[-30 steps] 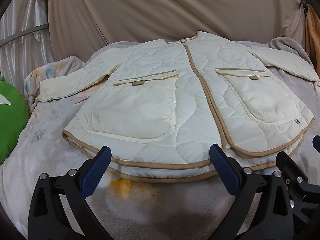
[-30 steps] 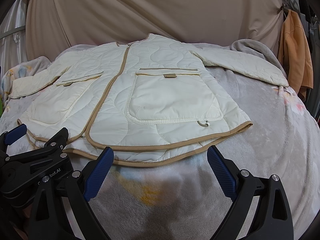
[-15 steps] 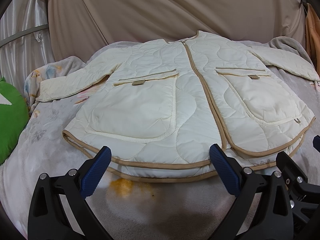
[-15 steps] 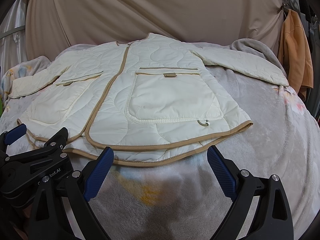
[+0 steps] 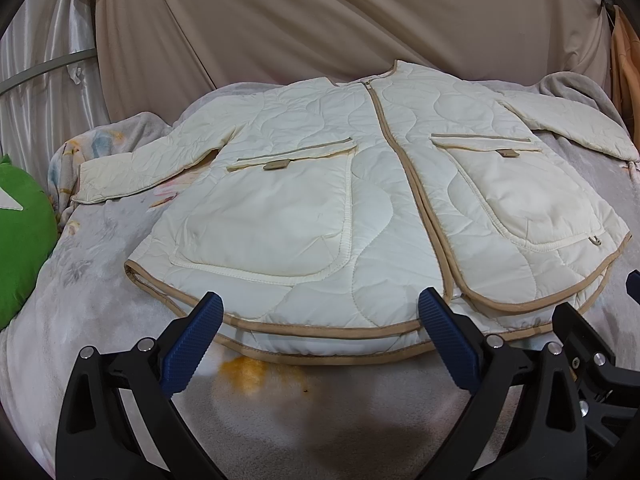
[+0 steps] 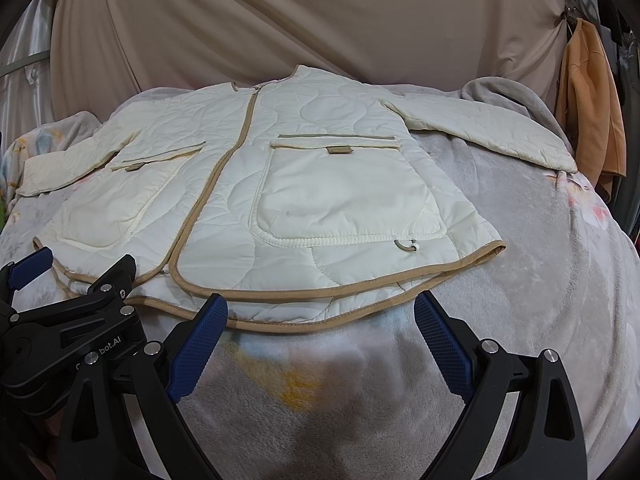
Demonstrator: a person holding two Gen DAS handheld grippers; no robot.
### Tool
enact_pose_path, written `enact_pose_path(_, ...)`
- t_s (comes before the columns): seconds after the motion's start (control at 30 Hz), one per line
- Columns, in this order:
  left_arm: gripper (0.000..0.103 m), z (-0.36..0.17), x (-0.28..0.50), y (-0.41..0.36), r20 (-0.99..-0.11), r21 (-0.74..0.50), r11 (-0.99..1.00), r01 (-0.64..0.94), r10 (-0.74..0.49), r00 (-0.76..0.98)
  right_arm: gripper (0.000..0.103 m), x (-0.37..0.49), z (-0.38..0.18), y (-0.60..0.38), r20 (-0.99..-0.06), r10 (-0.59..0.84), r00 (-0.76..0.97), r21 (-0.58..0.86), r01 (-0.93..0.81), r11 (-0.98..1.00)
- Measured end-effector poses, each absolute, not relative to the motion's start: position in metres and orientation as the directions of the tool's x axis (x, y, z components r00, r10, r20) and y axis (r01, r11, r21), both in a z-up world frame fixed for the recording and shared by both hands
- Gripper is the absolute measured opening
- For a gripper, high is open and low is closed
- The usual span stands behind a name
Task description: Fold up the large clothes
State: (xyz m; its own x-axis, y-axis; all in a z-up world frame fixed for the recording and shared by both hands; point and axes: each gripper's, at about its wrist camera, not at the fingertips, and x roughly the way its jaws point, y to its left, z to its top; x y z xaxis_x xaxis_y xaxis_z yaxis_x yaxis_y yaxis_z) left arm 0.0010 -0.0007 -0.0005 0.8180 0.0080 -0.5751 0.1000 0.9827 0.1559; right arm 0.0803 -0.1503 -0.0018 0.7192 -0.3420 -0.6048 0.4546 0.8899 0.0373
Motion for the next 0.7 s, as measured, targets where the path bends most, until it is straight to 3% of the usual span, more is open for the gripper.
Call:
enact_pose_path(0.3,0.095,-0.001,0.001,0.0,-0.578,0.155,0.983,0.101,0.008,0.816,0.093,0.081,-0.003,-0.151,-0.607,-0.339,0.718,0.039,0.453,0.891)
enact_pose_path(0.43,0.096,0.001,0.007,0.013,-0.612,0.119,0.986,0.116,-0.019,0.791,0.093,0.084,-0.012,-0.16,-0.642,-0.266,0.719,0.089,0.414,0.906)
enact_pose_path(0.53,0.096,0.016,0.008,0.033,-0.593,0.083,0.991,0.108,-0.038,0.804,0.092,0.076,0.001,-0.192,-0.655,-0.203,0.728,0.157,0.394,0.906)
enact_pose_path(0.7,0.098,0.045,0.021,0.062,-0.565,0.054,0.99,0.127,-0.075,0.822,0.092,0.064,0.049,-0.295,-0.602,-0.305,0.738,0.156,0.483,0.862)
